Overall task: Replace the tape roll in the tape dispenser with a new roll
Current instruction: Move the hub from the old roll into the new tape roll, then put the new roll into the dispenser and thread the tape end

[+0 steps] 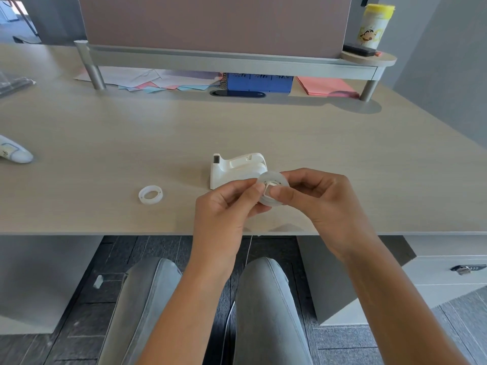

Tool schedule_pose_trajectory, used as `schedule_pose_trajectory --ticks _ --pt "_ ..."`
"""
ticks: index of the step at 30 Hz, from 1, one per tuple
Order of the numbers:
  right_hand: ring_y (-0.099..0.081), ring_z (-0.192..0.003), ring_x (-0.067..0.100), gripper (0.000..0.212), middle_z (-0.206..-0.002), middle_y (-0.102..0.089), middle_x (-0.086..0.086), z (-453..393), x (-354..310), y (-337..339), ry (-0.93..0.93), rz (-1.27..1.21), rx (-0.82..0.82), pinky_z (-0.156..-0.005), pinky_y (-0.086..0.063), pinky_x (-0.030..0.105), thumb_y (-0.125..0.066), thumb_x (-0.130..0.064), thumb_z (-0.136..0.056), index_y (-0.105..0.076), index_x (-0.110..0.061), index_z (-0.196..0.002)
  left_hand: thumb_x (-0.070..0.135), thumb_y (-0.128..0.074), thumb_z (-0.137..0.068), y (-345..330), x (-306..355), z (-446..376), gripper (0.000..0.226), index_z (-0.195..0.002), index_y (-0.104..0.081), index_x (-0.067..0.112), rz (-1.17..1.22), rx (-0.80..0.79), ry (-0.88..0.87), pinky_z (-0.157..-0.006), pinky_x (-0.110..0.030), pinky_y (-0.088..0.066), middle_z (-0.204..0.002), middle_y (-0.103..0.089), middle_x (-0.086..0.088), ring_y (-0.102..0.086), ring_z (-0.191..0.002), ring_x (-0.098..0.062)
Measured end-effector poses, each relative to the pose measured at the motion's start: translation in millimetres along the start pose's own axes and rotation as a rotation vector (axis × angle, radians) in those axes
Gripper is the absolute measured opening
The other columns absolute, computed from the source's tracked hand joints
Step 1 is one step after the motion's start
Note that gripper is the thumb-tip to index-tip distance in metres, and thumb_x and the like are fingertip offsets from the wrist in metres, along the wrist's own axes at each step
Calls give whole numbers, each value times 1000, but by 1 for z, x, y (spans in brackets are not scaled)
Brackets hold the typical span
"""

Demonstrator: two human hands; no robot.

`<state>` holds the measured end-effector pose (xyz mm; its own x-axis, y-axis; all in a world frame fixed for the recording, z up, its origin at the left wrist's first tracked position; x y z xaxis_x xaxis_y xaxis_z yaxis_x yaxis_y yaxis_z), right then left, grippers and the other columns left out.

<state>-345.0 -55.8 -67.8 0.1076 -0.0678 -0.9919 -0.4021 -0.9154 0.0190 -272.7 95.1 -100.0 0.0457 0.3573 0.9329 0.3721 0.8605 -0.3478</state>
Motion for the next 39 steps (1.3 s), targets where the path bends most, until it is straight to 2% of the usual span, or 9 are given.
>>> schedule_pose_trajectory --ticks 4,8,13,16,19,25,29,35,39 --pt "-71 -74 3 13 -89 -82 -6 -19 5 0 95 230 130 -71 -52 11 -82 -17 -89 -81 -17 -102 17 -76 -90 11 -5 -5 19 -109 -79 19 -253 173 -85 -87 -39 -62 -97 -82 -2 -77 -90 -16" --pt "-72 -83 5 18 -100 -80 -3 -53 2 -1 183 307 186 -75 -54 13 -78 -15 -92 -78 -15 -111 22 -76 -88 21 3 -2 40 -127 -67 20 -795 284 -377 -101 -33 -49 -125 -61 -2 -57 -119 -20" --pt "-77 -94 19 15 -101 -82 -4 -91 3 -7 220 403 130 -87 -61 29 -79 -15 -91 -79 -16 -106 44 -66 -92 25 -6 -19 62 -150 -46 35 -1191 150 -252 -114 -45 -35 -156 -40 -14 -35 -143 -32" --pt "-76 -88 12 15 -99 -83 -7 -99 7 -13 223 456 65 -83 -59 24 -80 -16 -90 -81 -18 -105 53 -54 -94 26 -11 -28 60 -151 -42 39 -1342 70 -242 -116 -49 -38 -154 -45 -15 -42 -143 -34" --pt "-71 -82 2 15 -100 -81 -10 -99 9 -16 238 523 33 -79 -56 19 -79 -17 -90 -81 -20 -104 56 -47 -92 28 -13 -30 63 -151 -43 37 -1395 51 -235 -114 -50 -40 -150 -52 -13 -49 -139 -33" --pt "-70 -87 11 13 -102 -77 -8 -92 12 -16 215 584 53 -79 -57 27 -81 -21 -88 -80 -29 -98 55 -50 -92 29 -14 -26 65 -153 -42 34 -1398 43 -265 -116 -49 -39 -148 -53 -13 -49 -138 -34" --pt "-69 -87 8 11 -99 -76 -6 -92 0 -21 223 723 13 -74 -50 13 -79 -24 -90 -78 -33 -97 56 -49 -94 29 -17 -27 66 -156 -37 35 -1420 36 -275 -119 -49 -36 -154 -48 -14 -45 -143 -33" --pt "-61 -85 8 20 -92 -63 -13 -98 -14 -34 221 1047 -123 -76 -48 19 -66 -18 -97 -79 -24 -111 58 -36 -94 27 -17 -27 69 -159 -27 37 -1442 35 -278 -121 -48 -31 -158 -43 -14 -40 -147 -32" --pt "-63 -98 17 22 -100 -67 -7 -100 -23 -41 206 1184 -140 -87 -53 32 -63 -19 -98 -75 -21 -116 57 -38 -97 27 -16 -26 67 -159 -24 37 -1450 40 -281 -124 -48 -28 -160 -41 -15 -36 -150 -32"
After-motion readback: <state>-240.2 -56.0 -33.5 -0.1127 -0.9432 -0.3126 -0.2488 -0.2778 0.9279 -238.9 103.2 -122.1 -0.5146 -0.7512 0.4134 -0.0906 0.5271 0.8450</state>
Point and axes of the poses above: each hand's wrist, its own z-axis away from the middle knuckle, its own y-axis out of the back of the hand, x = y × z, the point moved 4 cm from there along -z, towards the middle knuckle
